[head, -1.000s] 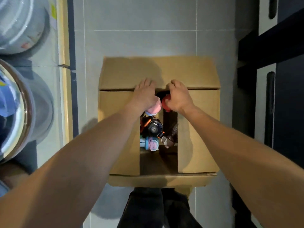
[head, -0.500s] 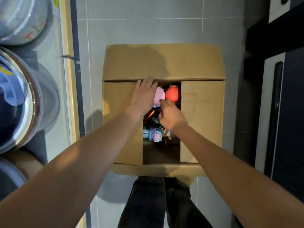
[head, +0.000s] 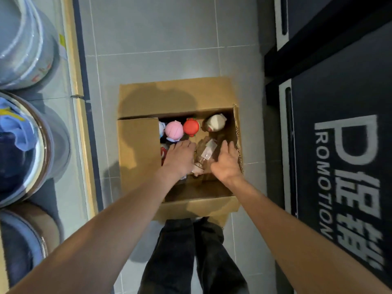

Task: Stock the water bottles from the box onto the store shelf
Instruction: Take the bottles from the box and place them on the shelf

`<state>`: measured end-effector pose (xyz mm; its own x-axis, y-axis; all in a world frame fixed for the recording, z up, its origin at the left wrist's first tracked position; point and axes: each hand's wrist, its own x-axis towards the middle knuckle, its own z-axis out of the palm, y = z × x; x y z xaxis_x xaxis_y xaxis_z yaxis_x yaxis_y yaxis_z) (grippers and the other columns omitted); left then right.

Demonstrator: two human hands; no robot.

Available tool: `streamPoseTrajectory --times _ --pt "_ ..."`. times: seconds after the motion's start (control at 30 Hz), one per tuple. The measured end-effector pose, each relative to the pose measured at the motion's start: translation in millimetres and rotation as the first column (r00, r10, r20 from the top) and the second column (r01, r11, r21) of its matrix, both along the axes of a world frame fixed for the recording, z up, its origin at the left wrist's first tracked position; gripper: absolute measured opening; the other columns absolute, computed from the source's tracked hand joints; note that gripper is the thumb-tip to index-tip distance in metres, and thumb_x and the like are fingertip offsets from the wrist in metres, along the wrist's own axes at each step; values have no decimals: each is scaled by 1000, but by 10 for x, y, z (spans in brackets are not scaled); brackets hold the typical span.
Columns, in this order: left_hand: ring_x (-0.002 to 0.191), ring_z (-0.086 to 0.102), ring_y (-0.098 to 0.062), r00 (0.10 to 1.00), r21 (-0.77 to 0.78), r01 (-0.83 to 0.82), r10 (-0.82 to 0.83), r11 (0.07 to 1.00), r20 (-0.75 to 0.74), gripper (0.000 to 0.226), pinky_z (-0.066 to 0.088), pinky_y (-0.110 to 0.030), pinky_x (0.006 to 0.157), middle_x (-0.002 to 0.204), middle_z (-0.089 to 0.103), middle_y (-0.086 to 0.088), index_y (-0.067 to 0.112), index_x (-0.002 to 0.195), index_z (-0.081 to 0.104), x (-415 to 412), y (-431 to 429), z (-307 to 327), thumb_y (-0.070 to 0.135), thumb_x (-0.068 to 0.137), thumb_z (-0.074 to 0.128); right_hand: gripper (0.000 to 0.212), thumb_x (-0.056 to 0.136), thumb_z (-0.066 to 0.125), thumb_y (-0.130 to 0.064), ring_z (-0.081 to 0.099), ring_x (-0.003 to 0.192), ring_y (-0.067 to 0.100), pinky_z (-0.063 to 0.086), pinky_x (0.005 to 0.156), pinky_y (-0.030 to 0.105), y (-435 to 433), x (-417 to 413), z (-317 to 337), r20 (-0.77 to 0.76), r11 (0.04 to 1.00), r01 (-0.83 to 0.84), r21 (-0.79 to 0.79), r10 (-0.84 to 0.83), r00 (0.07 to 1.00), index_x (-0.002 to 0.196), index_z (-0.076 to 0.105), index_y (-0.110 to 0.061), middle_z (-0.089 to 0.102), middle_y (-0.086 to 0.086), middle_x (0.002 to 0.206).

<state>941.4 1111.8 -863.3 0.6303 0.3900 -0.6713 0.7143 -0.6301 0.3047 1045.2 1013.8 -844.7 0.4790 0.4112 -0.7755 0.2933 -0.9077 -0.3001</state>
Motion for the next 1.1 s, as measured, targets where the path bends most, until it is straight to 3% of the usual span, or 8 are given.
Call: streamPoseTrajectory --times 0.13,0.27,0.53,0.67,0.73,0.83,0.97,1.1 --pt "130 40 -26 999 14 -20 20 1000 35 52 31 -38 106 138 45 -7 14 138 39 304 -315 -47 21 88 52 78 93 53 -20 -2 147 28 11 120 43 -416 323 5 3 994 105 0 -105 994 153 4 -16 -2 5 161" --pt "125 45 -30 997 23 -77 78 997 -14 47 35 -40 102 131 49 -10 11 132 44 436 -582 -369 20 86 51 80 92 54 -21 -4 147 27 7 120 40 -776 428 -315 23 989 145 -40 -144 989 153 2 -17 -6 4 161" --pt "124 45 -35 999 21 -41 41 999 -20 45 37 -43 101 129 49 -16 6 131 44 466 -668 -1176 20 88 52 85 87 65 -20 25 141 30 27 115 38 -938 452 -1177 35 985 167 -33 -166 986 151 9 -9 18 12 155" --pt "122 46 -34 999 21 -4 5 1000 -41 45 37 -43 101 127 50 -16 5 131 44 379 -692 -1373 21 89 49 48 92 57 -10 53 119 34 45 97 39 -968 503 -1426 89 964 250 -94 -242 966 134 34 -8 52 16 129" --pt "121 46 -33 997 48 48 -46 998 -54 47 37 -42 101 127 50 -15 7 129 45 294 -683 -1441 26 87 54 39 93 54 -5 57 113 33 47 92 35 -975 522 -1464 95 969 221 -111 -211 973 129 39 -8 57 15 121" --pt "133 35 -31 982 36 115 -108 993 -157 60 29 -44 111 141 42 -13 10 139 36 133 -658 -1438 29 86 56 39 93 54 -7 58 112 34 48 94 39 -1006 525 -1430 112 970 201 -136 -186 976 129 39 -9 57 15 119" --pt "148 -2 -28 905 -45 232 -233 972 -356 69 10 -58 115 160 4 -5 17 150 17 -132 -595 -1238 29 91 50 60 91 57 -15 49 122 36 45 101 45 -986 368 -1249 137 954 220 -202 -195 971 141 26 -9 45 17 135" --pt "147 -3 -32 893 -51 173 -178 984 -412 69 12 -56 115 161 -1 -4 20 151 14 -490 -406 -885 32 92 47 69 88 60 -16 38 132 35 38 108 46 -762 55 -902 117 981 115 -153 -98 988 144 22 -8 29 16 148"
